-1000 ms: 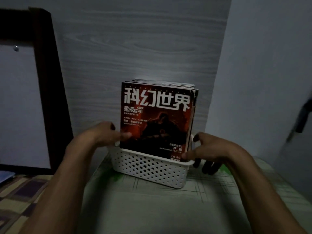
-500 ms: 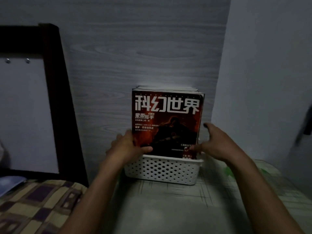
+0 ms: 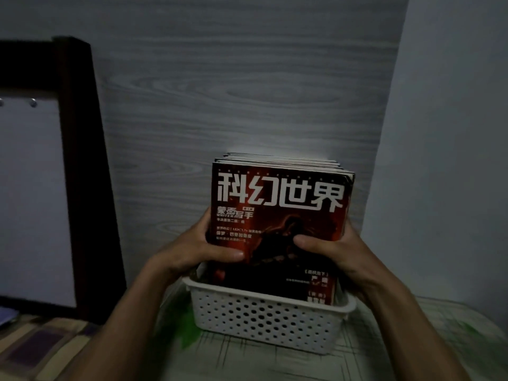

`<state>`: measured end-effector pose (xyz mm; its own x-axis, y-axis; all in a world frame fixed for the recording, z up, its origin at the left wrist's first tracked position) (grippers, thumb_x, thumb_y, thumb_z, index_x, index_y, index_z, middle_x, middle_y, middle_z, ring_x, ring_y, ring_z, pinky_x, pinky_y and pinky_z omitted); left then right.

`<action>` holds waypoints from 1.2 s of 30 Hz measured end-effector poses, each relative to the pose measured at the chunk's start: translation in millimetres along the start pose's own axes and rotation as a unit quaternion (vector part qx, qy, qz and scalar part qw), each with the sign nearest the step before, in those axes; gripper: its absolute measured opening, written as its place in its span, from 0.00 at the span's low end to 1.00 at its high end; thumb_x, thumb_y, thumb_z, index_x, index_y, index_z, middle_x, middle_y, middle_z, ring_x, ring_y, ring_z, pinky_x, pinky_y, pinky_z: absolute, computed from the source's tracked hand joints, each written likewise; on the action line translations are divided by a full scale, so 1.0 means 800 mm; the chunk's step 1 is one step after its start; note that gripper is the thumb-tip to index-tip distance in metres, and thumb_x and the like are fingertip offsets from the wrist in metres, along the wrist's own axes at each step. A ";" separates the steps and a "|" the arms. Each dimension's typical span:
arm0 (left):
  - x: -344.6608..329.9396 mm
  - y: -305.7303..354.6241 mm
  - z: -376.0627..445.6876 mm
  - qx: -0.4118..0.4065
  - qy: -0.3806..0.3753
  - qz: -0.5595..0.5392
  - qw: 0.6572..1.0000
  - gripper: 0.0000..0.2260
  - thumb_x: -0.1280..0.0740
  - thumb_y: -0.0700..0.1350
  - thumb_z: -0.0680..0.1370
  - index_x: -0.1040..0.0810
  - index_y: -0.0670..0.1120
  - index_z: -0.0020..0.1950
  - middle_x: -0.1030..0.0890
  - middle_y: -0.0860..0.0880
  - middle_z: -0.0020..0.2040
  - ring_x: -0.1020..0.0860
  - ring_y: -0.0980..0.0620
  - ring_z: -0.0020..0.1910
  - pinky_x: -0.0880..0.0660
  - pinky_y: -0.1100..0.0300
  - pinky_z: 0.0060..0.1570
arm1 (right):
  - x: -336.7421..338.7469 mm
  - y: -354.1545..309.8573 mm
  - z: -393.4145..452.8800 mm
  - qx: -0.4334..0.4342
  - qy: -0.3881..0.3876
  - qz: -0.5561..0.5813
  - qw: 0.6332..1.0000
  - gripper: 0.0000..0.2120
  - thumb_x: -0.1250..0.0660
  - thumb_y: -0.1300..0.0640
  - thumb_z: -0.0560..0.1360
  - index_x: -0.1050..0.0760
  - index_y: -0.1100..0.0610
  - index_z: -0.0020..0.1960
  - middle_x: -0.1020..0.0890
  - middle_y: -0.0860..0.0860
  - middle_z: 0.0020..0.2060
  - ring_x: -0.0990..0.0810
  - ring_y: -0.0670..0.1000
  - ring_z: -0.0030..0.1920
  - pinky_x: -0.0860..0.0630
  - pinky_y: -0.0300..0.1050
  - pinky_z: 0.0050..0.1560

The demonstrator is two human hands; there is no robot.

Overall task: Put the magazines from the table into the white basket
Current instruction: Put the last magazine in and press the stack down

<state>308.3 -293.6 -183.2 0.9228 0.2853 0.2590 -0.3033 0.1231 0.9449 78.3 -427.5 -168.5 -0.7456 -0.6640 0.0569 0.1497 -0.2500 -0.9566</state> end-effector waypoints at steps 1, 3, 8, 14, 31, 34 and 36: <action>-0.002 0.000 0.000 -0.014 0.010 0.013 1.000 0.47 0.17 0.50 0.57 0.37 0.58 0.72 0.22 0.52 0.64 0.21 0.51 0.61 0.20 0.51 0.55 | -0.002 -0.002 -0.001 0.000 -0.012 -0.011 1.000 0.54 0.13 0.50 0.51 0.37 0.44 0.72 0.18 0.49 0.61 0.18 0.52 0.59 0.22 0.58 0.60; -0.003 0.008 0.003 -0.044 0.013 0.032 0.998 0.45 0.17 0.51 0.57 0.35 0.57 0.70 0.21 0.52 0.63 0.20 0.54 0.60 0.20 0.56 0.53 | 0.000 -0.008 0.001 0.000 -0.020 -0.047 0.999 0.56 0.13 0.48 0.51 0.38 0.43 0.72 0.19 0.47 0.61 0.18 0.49 0.59 0.22 0.55 0.60; -0.005 0.025 0.003 -0.109 0.038 0.073 0.991 0.42 0.16 0.47 0.59 0.32 0.56 0.68 0.20 0.55 0.60 0.20 0.56 0.59 0.19 0.58 0.52 | 0.001 -0.026 -0.007 0.054 -0.003 -0.075 0.996 0.43 0.16 0.47 0.54 0.29 0.45 0.66 0.16 0.43 0.56 0.16 0.44 0.54 0.20 0.46 0.54; -0.004 0.056 0.003 -0.139 0.051 0.110 0.983 0.45 0.16 0.51 0.57 0.33 0.54 0.70 0.20 0.58 0.59 0.20 0.59 0.58 0.20 0.63 0.51 | 0.007 -0.056 -0.002 0.103 0.032 0.060 0.992 0.34 0.19 0.48 0.61 0.24 0.53 0.64 0.14 0.50 0.53 0.14 0.51 0.52 0.18 0.41 0.45; -0.039 0.053 -0.010 -0.064 0.067 -0.154 0.984 0.45 0.18 0.63 0.49 0.25 0.53 0.63 0.14 0.52 0.52 0.16 0.49 0.51 0.19 0.56 0.41 | 0.005 -0.043 -0.007 -0.012 -0.050 -0.059 0.997 0.43 0.15 0.57 0.57 0.29 0.51 0.69 0.16 0.49 0.58 0.16 0.50 0.56 0.20 0.48 0.57; -0.038 0.074 -0.010 -0.066 0.088 -0.151 0.982 0.29 0.26 0.70 0.59 0.19 0.58 0.56 0.13 0.54 0.48 0.15 0.53 0.48 0.19 0.59 0.39 | 0.000 -0.060 -0.014 -0.037 -0.033 -0.002 0.999 0.38 0.20 0.48 0.59 0.27 0.51 0.67 0.14 0.47 0.54 0.15 0.48 0.51 0.19 0.39 0.45; -0.033 0.108 -0.011 -0.136 0.159 -0.150 0.966 0.20 0.38 0.69 0.72 0.19 0.63 0.58 0.15 0.59 0.50 0.17 0.65 0.48 0.23 0.64 0.46 | -0.001 -0.092 -0.021 0.013 0.045 0.020 0.999 0.42 0.25 0.38 0.61 0.31 0.49 0.72 0.19 0.43 0.62 0.16 0.40 0.46 0.22 0.31 0.39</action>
<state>255.7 -281.8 -109.9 0.8721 0.4704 -0.1350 -0.1240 0.4793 0.8688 57.0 -396.9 -102.6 -0.7942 -0.6076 -0.0093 0.1966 -0.2424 -0.9501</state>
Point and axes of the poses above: each hand's wrist, its own z-axis towards the middle knuckle, its own x-axis out of the back of the hand, y = z × x, the point moved 4 cm from there along z, towards the middle knuckle
